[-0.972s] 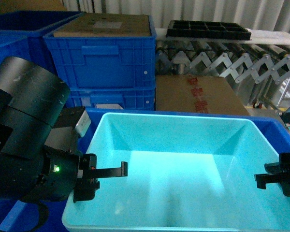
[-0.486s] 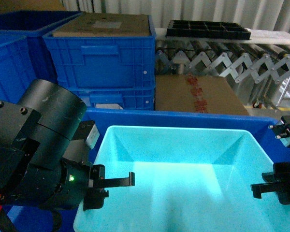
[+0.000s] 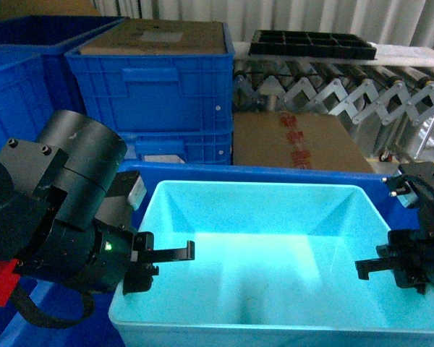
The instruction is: Stack blue boxes stably on right
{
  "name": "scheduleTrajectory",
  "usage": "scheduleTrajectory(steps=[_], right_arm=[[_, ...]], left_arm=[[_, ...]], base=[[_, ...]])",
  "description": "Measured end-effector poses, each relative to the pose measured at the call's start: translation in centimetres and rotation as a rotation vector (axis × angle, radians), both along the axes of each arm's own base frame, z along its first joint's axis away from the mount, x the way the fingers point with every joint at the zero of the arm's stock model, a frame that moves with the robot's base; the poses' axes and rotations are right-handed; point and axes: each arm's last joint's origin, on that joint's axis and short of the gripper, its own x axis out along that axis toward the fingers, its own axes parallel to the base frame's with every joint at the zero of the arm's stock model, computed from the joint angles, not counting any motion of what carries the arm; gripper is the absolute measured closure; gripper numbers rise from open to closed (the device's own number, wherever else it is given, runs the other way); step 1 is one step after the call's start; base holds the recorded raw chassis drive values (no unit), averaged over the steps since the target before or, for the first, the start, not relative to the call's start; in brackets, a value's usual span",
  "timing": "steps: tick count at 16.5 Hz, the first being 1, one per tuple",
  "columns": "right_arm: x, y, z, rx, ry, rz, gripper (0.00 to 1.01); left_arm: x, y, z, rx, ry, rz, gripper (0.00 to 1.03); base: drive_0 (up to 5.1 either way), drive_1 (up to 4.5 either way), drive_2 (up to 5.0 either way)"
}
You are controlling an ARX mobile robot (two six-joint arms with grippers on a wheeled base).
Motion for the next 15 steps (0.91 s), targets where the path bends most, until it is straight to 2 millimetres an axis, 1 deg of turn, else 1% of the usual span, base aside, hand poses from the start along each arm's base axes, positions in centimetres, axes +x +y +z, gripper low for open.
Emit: scheduleTrajectory(steps=[3, 15], right_arm=[[0.2, 0.43, 0.0, 0.0, 0.003, -0.008, 0.99], [0.36, 0.6, 0.05, -0.011, -0.008, -0.018, 0.99]], left_arm=[[0.55, 0.27, 0.09, 0.009, -0.002, -0.011, 1.01], [0.61, 0.52, 0.07, 0.02, -0.003, -0.019, 1.01]], base=[[0.0, 0.0, 0.0], [0.0, 0.0, 0.0]])
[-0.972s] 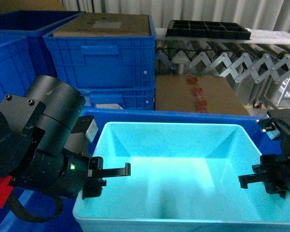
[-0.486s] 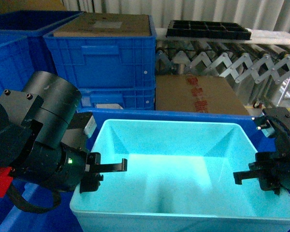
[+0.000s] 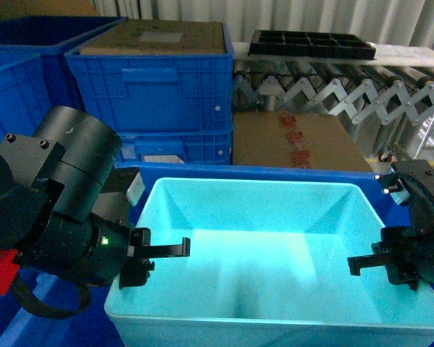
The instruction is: Stack blue boxes stably on right
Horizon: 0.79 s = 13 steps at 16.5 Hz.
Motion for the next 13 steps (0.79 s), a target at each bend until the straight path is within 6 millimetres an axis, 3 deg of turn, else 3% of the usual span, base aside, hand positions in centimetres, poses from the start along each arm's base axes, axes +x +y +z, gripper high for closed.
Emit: scheduleTrajectory(steps=[6, 13], right_arm=[[0.0, 0.0, -0.01, -0.011, -0.001, 0.009, 0.96], [-0.03, 0.29, -0.07, -0.082, -0.012, 0.08, 0.22]], left_arm=[[0.0, 0.0, 0.0, 0.0, -0.001, 0.0, 0.99], [0.47, -0.38, 0.6, -0.017, -0.035, -0.014, 0.27]], base=[[0.0, 0.0, 0.0], [0.0, 0.0, 0.0]])
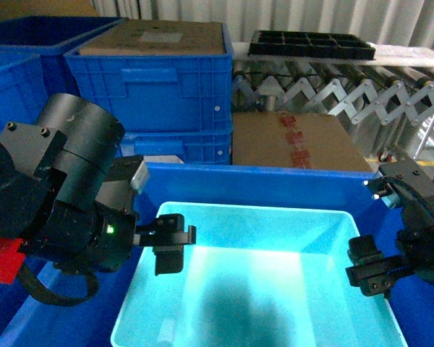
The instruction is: Stack blue boxes stably on right
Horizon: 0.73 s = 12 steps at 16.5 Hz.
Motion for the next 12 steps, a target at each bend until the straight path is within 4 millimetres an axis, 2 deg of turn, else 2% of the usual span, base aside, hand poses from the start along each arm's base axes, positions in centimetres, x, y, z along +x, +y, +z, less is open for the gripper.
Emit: scheduleTrajectory(steps=[2, 7, 9, 12], right_arm=[[0.0, 0.4, 0.0, 0.008, -0.002, 0.02, 0.01], [0.1, 0.4, 0.2, 0.005, -0.009, 0.024, 0.03], [0.4, 0.1, 0.8, 0.016, -0.016, 0.008, 0.03], [0.4, 0.0, 2.2, 0.053, -0.023, -0.02, 0.03]], left_arm=[[0.0, -0.4, 0.3, -0.023, -0.005, -0.021, 0.05], [0.1, -0.5, 0.5, -0.022, -0.018, -0.017, 0.05], [0.2, 0.2, 1.5, 0.014, -0.04, 0.025, 0.05], [0.7, 1.2, 4.4, -0.016, -0.1, 0.07, 0.05]], base=[[0.0, 0.0, 0.0], [0.0, 0.0, 0.0], [0.0, 0.0, 0.0], [0.0, 0.0, 0.0]])
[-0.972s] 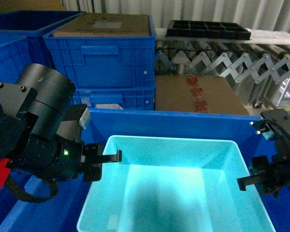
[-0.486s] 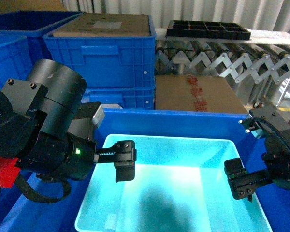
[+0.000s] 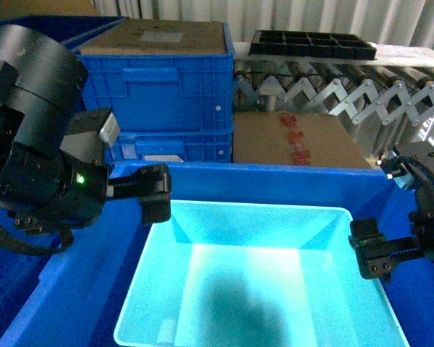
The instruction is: Stack blue boxes stably on right
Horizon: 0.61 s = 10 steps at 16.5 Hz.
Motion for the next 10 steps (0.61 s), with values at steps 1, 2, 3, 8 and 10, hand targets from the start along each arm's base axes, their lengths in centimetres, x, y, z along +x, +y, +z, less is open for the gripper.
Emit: scheduleTrajectory(steps=[1, 2, 3, 8, 10], right_arm=[[0.0, 0.3, 0.9, 0.025, -0.03, 0.0, 0.03], [0.0, 0.5, 1.8, 0.046, -0.056, 0.002, 0.03], [0.3, 0.7, 3.1, 0.064, -0.096, -0.003, 0.03], [0.8, 0.3, 17.6, 0.181, -0.512, -0.034, 0.03], [-0.8, 0.1, 20.3, 0.207, -0.577, -0.049, 0.03]], left_arm=[[-0.1, -0.2, 1.1, -0.025, -0.027, -0.007, 0.05], [-0.1, -0.3, 1.9, -0.035, -0.043, -0.009, 0.05], [-0.1, -0.5, 3.0, -0.048, -0.076, -0.012, 0.05], [-1.6, 0.8, 16.9, -0.157, -0.502, 0.016, 0.05], [-3.4, 1.5, 20.0, -0.163, -0.593, 0.049, 0.05]], base=[[0.0, 0.0, 0.0], [0.0, 0.0, 0.0], [0.0, 0.0, 0.0], [0.0, 0.0, 0.0], [0.0, 0.0, 0.0]])
